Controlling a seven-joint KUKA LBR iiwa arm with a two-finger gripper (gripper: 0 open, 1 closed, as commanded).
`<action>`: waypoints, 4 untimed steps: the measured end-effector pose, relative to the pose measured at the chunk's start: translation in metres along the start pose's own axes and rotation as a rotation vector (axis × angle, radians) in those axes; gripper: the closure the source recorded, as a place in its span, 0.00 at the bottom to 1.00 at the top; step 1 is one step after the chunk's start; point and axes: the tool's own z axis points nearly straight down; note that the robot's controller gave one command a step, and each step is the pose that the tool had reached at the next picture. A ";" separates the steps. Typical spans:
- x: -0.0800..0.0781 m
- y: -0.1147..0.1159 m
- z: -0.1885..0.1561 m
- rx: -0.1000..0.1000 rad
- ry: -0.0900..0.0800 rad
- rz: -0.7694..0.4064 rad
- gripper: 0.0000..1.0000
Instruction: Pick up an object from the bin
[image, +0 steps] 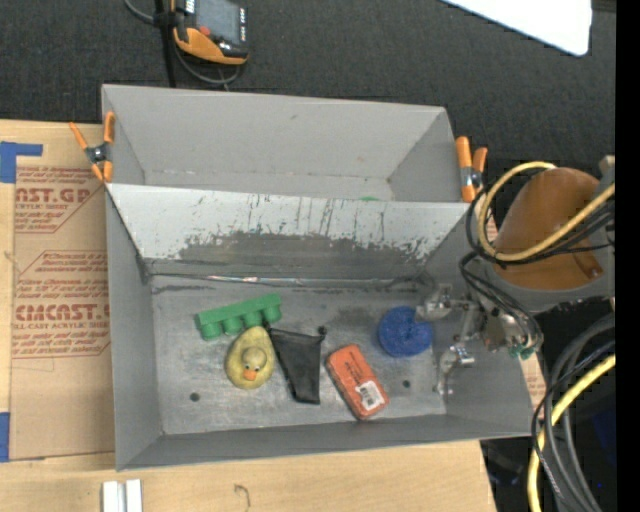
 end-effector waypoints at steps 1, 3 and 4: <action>-0.024 0.000 0.038 0.001 -0.006 -0.008 0.00; -0.059 0.022 0.065 0.003 -0.038 0.362 1.00; -0.058 0.022 0.065 0.003 -0.038 0.362 1.00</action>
Offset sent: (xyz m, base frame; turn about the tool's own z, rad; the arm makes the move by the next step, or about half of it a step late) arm 0.0743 0.0206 -0.0658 0.0421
